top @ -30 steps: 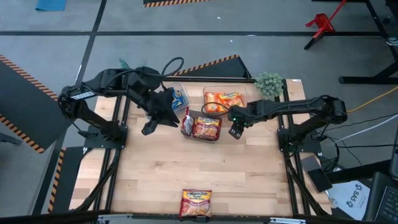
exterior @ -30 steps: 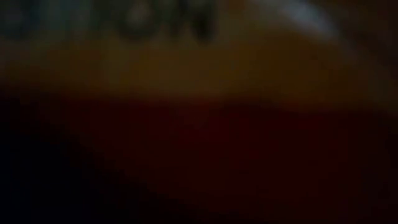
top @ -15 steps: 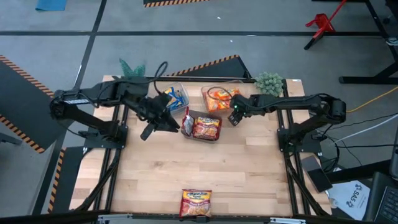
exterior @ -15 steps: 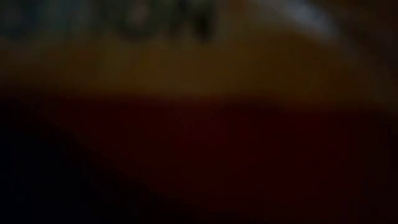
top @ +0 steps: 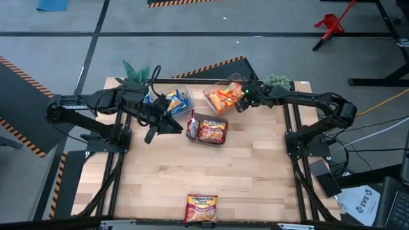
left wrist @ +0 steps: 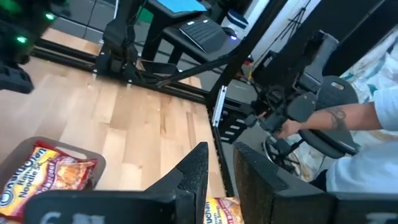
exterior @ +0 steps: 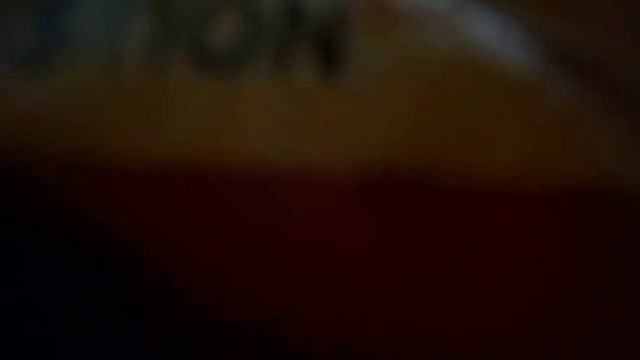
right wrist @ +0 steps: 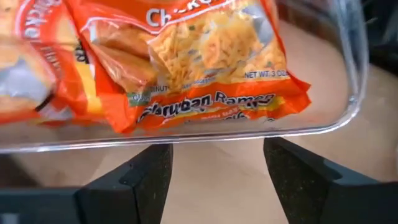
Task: Sort Maruchan noodles
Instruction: Adjust the right transparent bin on the table, then stack the red noodle pack on top of the red noodle pack
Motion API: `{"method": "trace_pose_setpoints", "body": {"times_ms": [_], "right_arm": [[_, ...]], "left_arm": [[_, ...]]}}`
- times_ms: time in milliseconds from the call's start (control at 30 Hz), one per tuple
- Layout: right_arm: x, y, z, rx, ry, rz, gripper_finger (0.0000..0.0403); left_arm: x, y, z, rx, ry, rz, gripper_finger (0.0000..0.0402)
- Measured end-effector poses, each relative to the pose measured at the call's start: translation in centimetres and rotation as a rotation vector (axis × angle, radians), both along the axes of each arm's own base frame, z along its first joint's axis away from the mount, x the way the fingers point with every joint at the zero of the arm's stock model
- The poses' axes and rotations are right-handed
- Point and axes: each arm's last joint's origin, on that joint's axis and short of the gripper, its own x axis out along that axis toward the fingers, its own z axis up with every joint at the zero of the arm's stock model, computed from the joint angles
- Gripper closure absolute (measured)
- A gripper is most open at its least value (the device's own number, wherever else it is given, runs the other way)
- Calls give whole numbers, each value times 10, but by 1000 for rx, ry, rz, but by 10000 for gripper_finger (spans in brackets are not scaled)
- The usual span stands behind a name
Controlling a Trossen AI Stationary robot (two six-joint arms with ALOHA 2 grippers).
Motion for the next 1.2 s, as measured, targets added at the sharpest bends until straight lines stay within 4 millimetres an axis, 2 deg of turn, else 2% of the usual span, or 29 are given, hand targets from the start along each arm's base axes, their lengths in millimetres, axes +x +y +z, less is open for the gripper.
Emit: {"method": "trace_pose_setpoints", "body": {"times_ms": [100, 233, 433, 567, 700, 800, 933, 1067, 1200], "right_arm": [[4, -1, 7, 64, -59, 64, 164], [14, 15, 29, 156, -166, 225, 164], [26, 71, 69, 261, -341, 419, 164], [33, 122, 77, 357, -393, 468, 164], [39, 180, 74, 380, -388, 484, 164], [42, 223, 64, 378, -389, 475, 164], [43, 271, 48, 370, -393, 504, 164], [47, 312, 29, 385, -415, 616, 164], [52, 341, 8, 369, -442, 710, 164]], "left_arm": [[-1, -4, -1, -8, 18, -38, 333], [-15, -12, -3, -20, 69, -115, 333], [-39, -27, -2, 5, 119, -115, 333], [-49, -40, -2, 15, 132, -144, 333], [-55, -52, -6, 25, 186, -135, 333], [-55, -62, -13, -3, 195, -151, 333], [-56, -78, -26, -57, 216, -195, 333], [-50, -102, -56, -91, 247, -176, 333], [-39, -128, -89, -147, 208, -113, 333]]}}
